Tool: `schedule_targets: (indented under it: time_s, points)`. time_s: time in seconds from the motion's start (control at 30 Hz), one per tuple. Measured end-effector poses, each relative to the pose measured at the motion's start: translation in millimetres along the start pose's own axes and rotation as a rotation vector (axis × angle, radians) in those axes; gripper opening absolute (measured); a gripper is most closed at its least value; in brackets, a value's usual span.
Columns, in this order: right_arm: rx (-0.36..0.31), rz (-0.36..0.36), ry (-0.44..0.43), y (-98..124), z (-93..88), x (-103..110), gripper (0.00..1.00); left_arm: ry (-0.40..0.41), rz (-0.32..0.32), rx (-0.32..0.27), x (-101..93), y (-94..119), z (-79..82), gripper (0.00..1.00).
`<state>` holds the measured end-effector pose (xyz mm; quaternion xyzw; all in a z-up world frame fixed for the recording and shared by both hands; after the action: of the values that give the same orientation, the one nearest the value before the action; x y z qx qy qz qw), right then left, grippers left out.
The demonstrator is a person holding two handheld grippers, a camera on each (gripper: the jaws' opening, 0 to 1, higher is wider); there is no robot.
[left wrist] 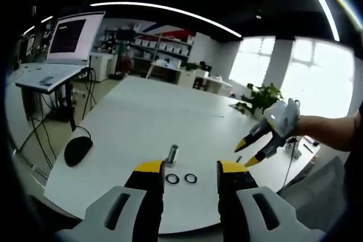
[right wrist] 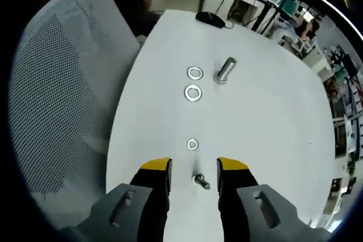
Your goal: Place the washer onto the threaded stud by aligning its center hole with the stud, sliding it down to the base, and recovering from edge contact or off-axis alignment until the washer reaches the visible bottom stop.
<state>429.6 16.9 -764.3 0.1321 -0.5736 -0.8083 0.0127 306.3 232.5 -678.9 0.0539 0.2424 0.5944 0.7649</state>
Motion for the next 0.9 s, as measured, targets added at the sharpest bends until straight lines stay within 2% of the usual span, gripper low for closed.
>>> schedule_targets:
  time_s: [0.07, 0.37, 0.9]
  points:
    - [-0.008, 0.038, -0.018, -4, 1.3, 1, 0.30, 0.001, 0.001, -0.001, 0.4, 0, 0.2, 0.35]
    - [0.011, 0.128, -0.037, -23, -2.4, -1, 0.30, 0.000, 0.000, 0.004, 0.5, 0, -0.3, 0.35]
    - [0.051, 0.173, -0.028, -42, -2.7, 1, 0.30, 0.000, -0.001, 0.008, 0.7, -1, -1.1, 0.35]
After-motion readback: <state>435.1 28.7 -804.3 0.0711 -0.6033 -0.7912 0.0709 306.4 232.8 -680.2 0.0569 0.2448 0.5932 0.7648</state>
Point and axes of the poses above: the point that each gripper's makers call its tool centre point, and the gripper's own axes: y roughly backward along the fingers, x roughly to its left, z roughly out of its top, the point moved 4 cm from there along y, roughly backward along the fingers, and after that the axes turned 2 degrees about x, right-handed, at the moved point
